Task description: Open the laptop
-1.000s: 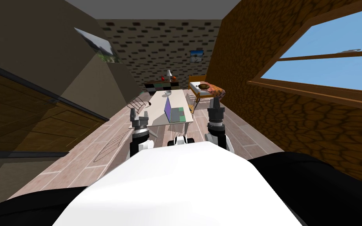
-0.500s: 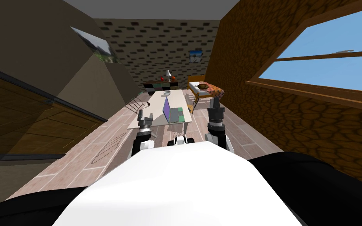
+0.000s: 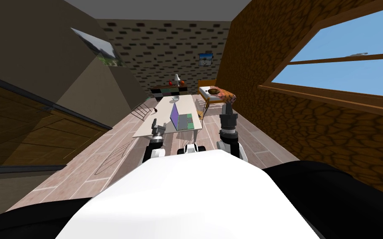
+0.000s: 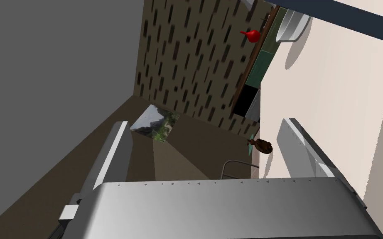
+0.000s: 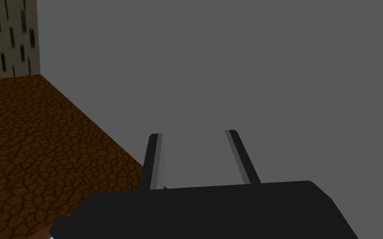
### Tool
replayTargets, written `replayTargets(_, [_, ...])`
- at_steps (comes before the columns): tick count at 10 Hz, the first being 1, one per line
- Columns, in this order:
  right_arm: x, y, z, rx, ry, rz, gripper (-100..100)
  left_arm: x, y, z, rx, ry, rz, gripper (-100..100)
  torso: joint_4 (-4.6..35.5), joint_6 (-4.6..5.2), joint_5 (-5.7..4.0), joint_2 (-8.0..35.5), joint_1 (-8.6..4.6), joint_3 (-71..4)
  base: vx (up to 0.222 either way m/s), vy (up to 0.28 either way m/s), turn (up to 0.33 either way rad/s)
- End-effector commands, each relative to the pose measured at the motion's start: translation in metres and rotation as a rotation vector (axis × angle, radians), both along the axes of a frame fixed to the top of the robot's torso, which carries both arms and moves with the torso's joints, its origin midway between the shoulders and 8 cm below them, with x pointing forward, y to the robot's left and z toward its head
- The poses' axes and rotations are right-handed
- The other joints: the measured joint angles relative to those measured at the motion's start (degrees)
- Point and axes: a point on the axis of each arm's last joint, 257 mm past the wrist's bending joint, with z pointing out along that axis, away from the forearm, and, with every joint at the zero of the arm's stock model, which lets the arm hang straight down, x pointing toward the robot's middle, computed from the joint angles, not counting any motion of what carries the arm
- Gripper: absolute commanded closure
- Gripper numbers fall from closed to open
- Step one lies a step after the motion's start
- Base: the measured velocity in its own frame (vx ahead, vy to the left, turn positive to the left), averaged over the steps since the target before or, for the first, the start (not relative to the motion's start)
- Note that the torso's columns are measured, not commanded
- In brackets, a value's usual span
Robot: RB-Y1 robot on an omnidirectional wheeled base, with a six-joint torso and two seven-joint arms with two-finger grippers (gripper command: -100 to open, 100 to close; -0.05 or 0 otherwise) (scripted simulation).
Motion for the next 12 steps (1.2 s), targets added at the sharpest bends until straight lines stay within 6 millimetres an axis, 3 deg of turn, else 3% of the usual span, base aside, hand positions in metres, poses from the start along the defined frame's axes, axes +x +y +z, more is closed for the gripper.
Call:
replayTargets(1, [0.000, 0.000, 0.000, 0.000, 0.000, 0.000, 0, 0.006, -0.008, -0.026, -0.073, 0.076, -0.032, -100, 0.00, 0.00, -0.01, 0.00, -0.02, 0.00, 0.003, -0.027, -0.022])
replayTargets(5, [0.000, 0.000, 0.000, 0.000, 0.000, 0.000, 0, 0.017, -0.034, -0.067, -0.290, 0.190, -0.067, -100, 0.00, 0.00, -0.01, -0.01, -0.03, -0.01, 0.003, -0.038, -0.030])
replayTargets(11, [0.000, 0.000, 0.000, 0.000, 0.000, 0.000, 0, 0.023, -0.048, -0.069, -0.430, 0.191, -0.050, -100, 0.00, 0.00, 0.00, 0.01, -0.01, 0.00, 0.002, -0.007, -0.004])
replayTargets(12, [0.000, 0.000, 0.000, 0.000, 0.000, 0.000, 0, 0.034, -0.050, -0.070, -0.444, 0.175, -0.065, -100, 0.00, 0.00, 0.00, 0.00, 0.00, 0.00, -0.069, -0.016, 0.159])
